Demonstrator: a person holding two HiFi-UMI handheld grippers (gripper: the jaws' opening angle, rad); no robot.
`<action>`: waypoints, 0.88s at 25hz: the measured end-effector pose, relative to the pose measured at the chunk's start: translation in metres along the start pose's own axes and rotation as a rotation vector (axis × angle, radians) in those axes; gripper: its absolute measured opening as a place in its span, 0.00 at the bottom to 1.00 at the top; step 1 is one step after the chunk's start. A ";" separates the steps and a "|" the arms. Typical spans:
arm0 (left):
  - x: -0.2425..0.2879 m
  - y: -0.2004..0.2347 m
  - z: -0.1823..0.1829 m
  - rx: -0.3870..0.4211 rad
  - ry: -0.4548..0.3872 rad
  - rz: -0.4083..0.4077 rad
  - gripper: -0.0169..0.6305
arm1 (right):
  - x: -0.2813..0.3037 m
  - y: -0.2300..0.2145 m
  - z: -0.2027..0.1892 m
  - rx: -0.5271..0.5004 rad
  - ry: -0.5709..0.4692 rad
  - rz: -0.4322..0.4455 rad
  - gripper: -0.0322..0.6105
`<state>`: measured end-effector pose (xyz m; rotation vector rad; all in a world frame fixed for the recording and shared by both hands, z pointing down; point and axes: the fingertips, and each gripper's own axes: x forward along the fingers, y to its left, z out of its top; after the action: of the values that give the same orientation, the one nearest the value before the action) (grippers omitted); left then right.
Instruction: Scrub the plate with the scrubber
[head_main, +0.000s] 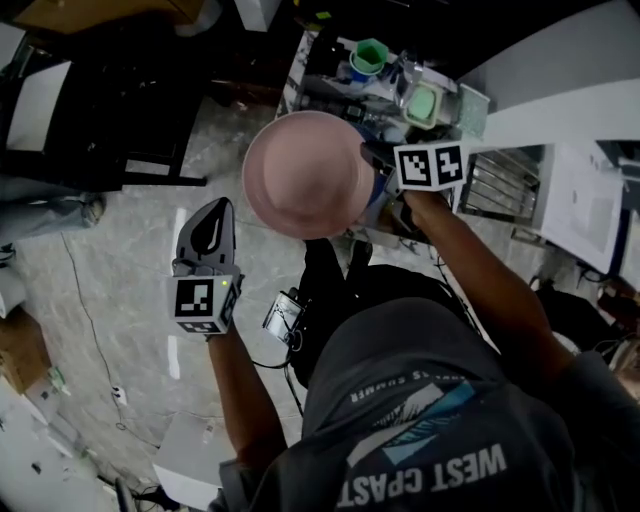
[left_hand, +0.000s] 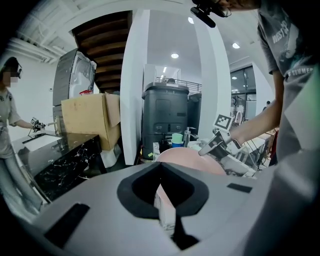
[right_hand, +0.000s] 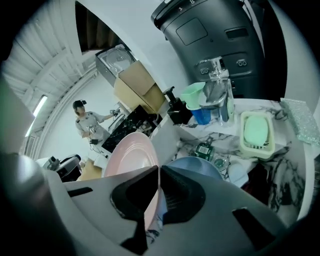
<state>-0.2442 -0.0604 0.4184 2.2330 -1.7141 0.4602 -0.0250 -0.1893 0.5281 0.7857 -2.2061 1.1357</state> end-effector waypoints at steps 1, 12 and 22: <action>-0.001 0.002 -0.003 -0.005 0.003 0.005 0.03 | 0.005 0.003 -0.002 -0.002 0.010 0.007 0.11; 0.001 0.016 -0.040 -0.051 0.056 0.027 0.03 | 0.036 0.024 -0.023 0.039 0.084 0.038 0.11; 0.011 0.018 -0.062 -0.077 0.102 0.016 0.03 | 0.044 0.024 -0.031 0.073 0.096 0.053 0.12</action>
<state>-0.2641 -0.0489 0.4804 2.1061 -1.6710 0.4941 -0.0663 -0.1630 0.5613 0.6919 -2.1284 1.2588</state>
